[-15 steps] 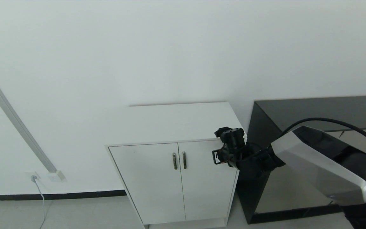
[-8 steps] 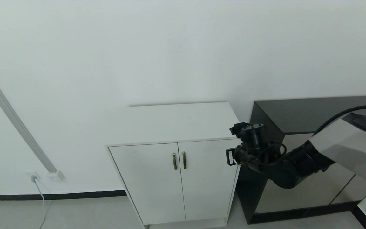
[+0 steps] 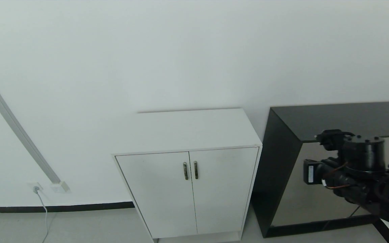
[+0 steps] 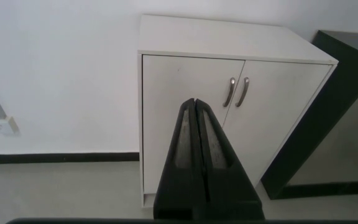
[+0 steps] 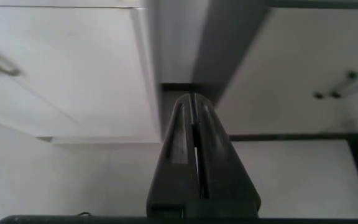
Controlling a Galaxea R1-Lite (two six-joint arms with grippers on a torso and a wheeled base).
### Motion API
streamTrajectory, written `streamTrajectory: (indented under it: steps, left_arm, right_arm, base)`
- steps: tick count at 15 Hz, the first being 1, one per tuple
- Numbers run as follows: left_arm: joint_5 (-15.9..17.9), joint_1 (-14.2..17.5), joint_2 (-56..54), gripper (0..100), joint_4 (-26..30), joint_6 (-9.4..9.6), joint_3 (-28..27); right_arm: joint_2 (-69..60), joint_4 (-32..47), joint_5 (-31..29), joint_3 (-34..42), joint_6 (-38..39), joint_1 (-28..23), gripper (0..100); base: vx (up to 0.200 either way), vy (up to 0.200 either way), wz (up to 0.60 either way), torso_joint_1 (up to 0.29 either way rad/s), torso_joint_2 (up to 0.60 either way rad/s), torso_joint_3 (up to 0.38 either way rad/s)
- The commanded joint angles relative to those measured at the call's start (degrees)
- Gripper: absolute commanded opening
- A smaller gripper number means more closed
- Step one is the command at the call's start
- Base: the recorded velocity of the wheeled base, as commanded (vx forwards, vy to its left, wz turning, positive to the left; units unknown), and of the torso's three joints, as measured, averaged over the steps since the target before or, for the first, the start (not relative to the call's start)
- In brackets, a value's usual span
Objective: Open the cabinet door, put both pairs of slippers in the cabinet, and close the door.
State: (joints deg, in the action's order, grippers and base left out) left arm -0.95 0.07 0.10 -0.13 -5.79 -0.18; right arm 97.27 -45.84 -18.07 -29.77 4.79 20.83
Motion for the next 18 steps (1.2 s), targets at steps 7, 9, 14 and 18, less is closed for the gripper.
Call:
streamTrajectory:
  steps: [7,9,14,18]
  left_arm:
    - [0.07,-0.07,0.08,0,-0.04,-0.01,0.01]
    - [0.07,-0.07,-0.01,0,-0.04,-0.01,0.01]
    - [0.07,-0.07,0.08,0,-0.04,-0.01,0.01]
    - [0.07,0.01,0.08,0,-0.04,-0.01,0.01]
  right_arm:
    - [-26.96,0.22,0.31,20.89,-4.18,-9.14,0]
    - [-31.61,0.57,0.4,24.5,-4.53,-9.14,0]
    - [-45.94,9.98,0.93,29.77,-4.26,-9.14,0]
    - [-62.99,24.57,4.44,29.51,-4.44,-8.97,0]
  base:
    - [0.0,0.0,0.0,0.0,0.0,0.0]
    - [0.0,0.0,0.0,0.0,0.0,0.0]
    - [0.0,0.0,0.0,0.0,0.0,0.0]
    - [0.0,0.0,0.0,0.0,0.0,0.0]
